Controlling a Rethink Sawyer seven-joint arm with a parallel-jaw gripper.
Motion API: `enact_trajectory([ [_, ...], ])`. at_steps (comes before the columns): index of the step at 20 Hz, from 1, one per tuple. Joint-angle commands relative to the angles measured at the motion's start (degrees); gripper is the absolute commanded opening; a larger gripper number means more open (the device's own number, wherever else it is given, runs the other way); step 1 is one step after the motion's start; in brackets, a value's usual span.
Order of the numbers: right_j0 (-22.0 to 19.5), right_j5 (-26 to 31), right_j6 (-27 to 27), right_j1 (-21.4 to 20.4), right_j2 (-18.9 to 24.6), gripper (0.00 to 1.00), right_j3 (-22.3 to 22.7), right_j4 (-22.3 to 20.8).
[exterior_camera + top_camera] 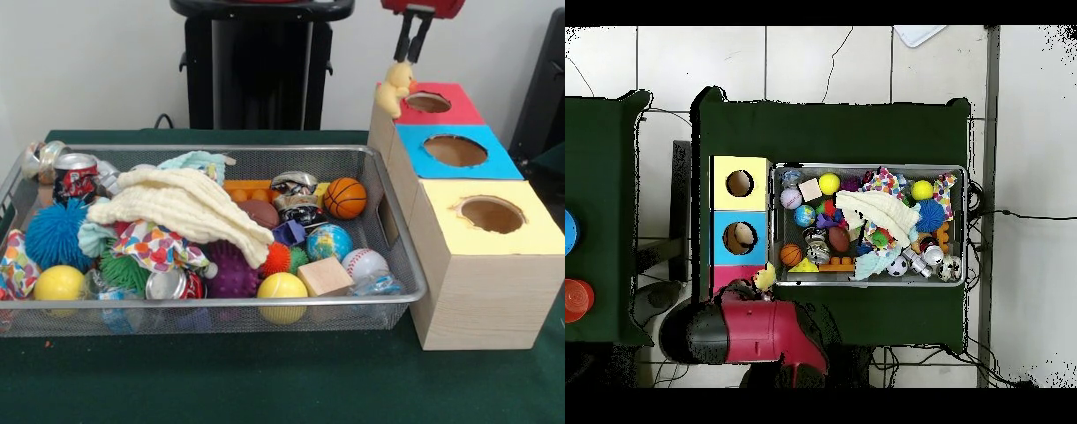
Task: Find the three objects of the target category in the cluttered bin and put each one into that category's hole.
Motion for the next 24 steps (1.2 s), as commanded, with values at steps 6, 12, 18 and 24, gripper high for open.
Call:
enact_trajectory([
  [6, -2.3, -0.9, 4.4, 7.5, 6.9, 0.00, -1.2, -0.3],
  [12, 1.4, 5.1, 7.7, 2.0, 5.5, 0.00, 1.3, 1.2],
  [18, 7.8, 12.6, 11.8, -5.6, 2.8, 0.00, 4.7, 2.4],
  [24, 8.4, 14.1, 11.7, -4.6, 1.6, 0.00, 3.2, 2.4],
])
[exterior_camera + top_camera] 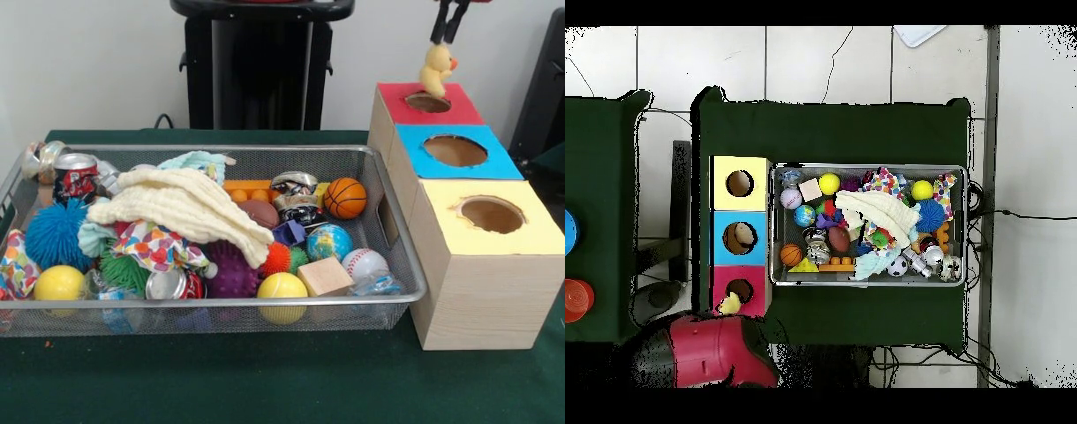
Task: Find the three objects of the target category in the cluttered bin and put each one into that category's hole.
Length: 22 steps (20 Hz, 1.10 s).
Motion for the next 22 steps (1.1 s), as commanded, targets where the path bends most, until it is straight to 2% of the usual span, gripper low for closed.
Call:
enact_trajectory([
  [1, -0.1, 7.2, 11.6, -1.3, 0.1, 0.00, 2.0, 2.1],
  [4, -0.9, 7.7, 11.4, 1.0, 0.6, 0.00, -1.3, 2.2],
  [6, -1.7, 4.7, 11.0, 2.7, 1.2, 0.00, -1.6, 2.2],
  [10, -4.9, -8.4, 9.0, 9.6, 2.8, 0.00, 0.6, 0.7],
  [13, -6.0, -14.9, 8.9, 13.7, 2.7, 0.00, 1.0, -1.4],
  [19, -5.8, -15.5, 8.8, 11.9, 3.5, 0.00, 3.7, 0.5],
  [22, -4.5, -14.4, 9.8, 9.2, 3.9, 0.00, 5.5, 2.2],
])
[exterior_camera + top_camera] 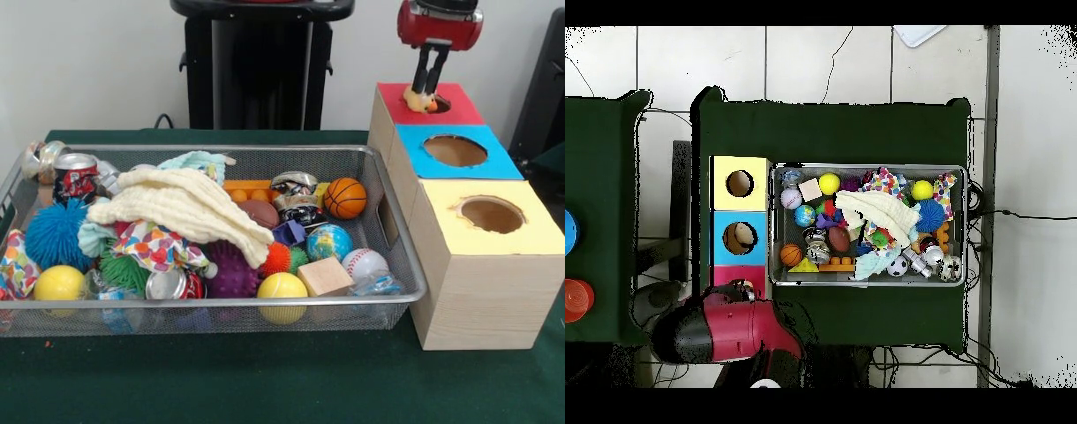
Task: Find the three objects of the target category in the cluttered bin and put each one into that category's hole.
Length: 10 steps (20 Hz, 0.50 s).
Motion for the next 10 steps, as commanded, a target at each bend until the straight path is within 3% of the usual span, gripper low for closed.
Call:
enact_trajectory([
  [1, 0.8, 3.5, 10.3, 0.4, 3.9, 0.00, 6.0, 2.3],
  [7, 5.9, 6.6, 14.0, -2.4, 1.7, 0.00, 7.2, 4.5],
  [10, 5.3, 6.7, 13.0, -1.1, 1.9, 0.00, 5.7, 5.1],
])
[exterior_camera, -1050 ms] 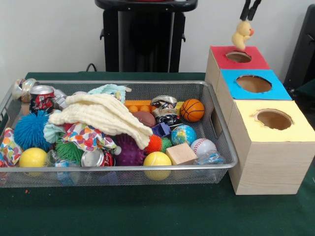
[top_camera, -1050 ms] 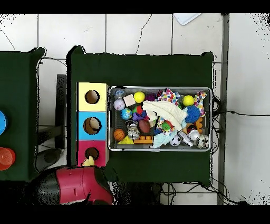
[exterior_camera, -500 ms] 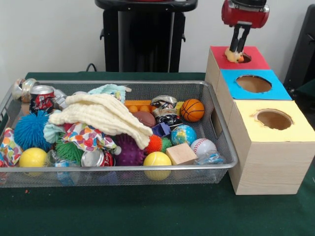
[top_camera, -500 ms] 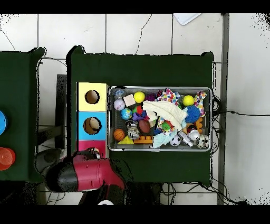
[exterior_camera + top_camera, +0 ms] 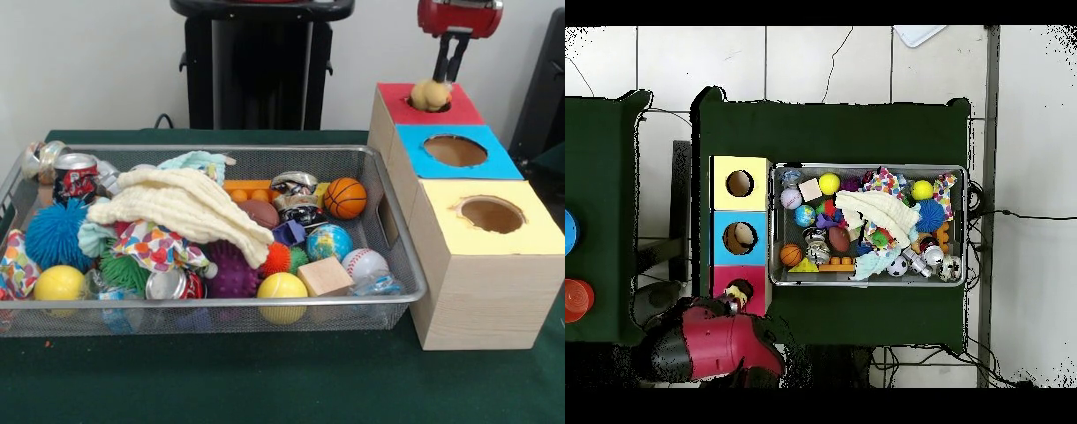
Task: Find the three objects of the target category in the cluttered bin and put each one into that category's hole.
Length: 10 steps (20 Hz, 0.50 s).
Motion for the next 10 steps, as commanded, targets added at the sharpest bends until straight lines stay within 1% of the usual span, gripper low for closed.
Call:
enact_trajectory([
  [1, 0.6, 7.2, 12.7, 1.3, 2.2, 0.00, 3.8, 3.5],
  [3, 1.0, 7.0, 12.1, 1.9, 1.3, 0.00, 3.2, 3.2],
  [4, 1.2, 6.9, 11.8, 2.2, 0.9, 1.00, 2.9, 3.1],
  [5, 0.7, 6.7, 11.4, 2.3, 1.2, 1.00, 3.1, 3.2],
  [10, -1.0, 5.6, 10.0, 3.7, 1.5, 1.00, 1.3, 3.0],
])
